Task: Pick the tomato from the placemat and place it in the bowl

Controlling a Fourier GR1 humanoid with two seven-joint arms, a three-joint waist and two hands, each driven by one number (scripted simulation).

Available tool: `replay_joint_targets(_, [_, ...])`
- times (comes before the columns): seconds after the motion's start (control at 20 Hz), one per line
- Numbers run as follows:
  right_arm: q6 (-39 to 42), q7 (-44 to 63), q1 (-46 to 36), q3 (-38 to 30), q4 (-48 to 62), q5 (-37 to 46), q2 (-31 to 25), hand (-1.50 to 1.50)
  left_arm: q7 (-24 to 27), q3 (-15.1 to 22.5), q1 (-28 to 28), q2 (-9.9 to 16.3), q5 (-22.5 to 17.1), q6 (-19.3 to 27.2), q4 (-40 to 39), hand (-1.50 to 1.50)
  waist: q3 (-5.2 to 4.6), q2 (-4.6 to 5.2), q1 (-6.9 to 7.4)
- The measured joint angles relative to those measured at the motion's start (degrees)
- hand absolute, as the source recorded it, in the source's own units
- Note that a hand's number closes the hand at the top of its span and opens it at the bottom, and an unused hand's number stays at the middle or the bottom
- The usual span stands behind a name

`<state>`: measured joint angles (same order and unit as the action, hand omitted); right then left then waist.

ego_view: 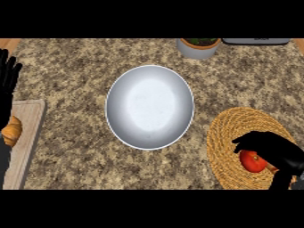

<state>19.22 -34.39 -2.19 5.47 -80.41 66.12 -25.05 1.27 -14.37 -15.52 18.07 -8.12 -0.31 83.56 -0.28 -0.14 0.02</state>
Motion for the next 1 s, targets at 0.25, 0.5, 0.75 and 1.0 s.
replay_joint_targets(0.25, [-2.35,-2.57,-2.29,-0.86,2.17,0.12,0.98,1.50,-1.57,0.77,1.64,-1.03,0.75,0.88,3.39,0.00,-0.16,-0.09,-0.02])
replay_joint_targets(0.5, [-4.30,-2.70,-0.03,-2.40,0.48,0.27,1.56,1.50,-1.06,0.52,1.26,-1.30,1.18,1.13,2.23,0.00,-0.33,-0.24,-0.46])
replay_joint_targets(0.75, [-4.63,13.46,9.11,-13.21,-1.59,-0.83,4.82,1.50,-0.92,-2.07,3.95,-0.34,1.49,2.72,2.01,0.00,-1.18,-1.93,-7.30])
replay_joint_targets(1.0, [-9.33,26.17,19.51,-22.76,-6.57,-2.83,10.81,1.50,-0.83,-4.82,6.25,0.97,1.61,4.02,2.21,0.00,-1.20,-2.85,-11.82])
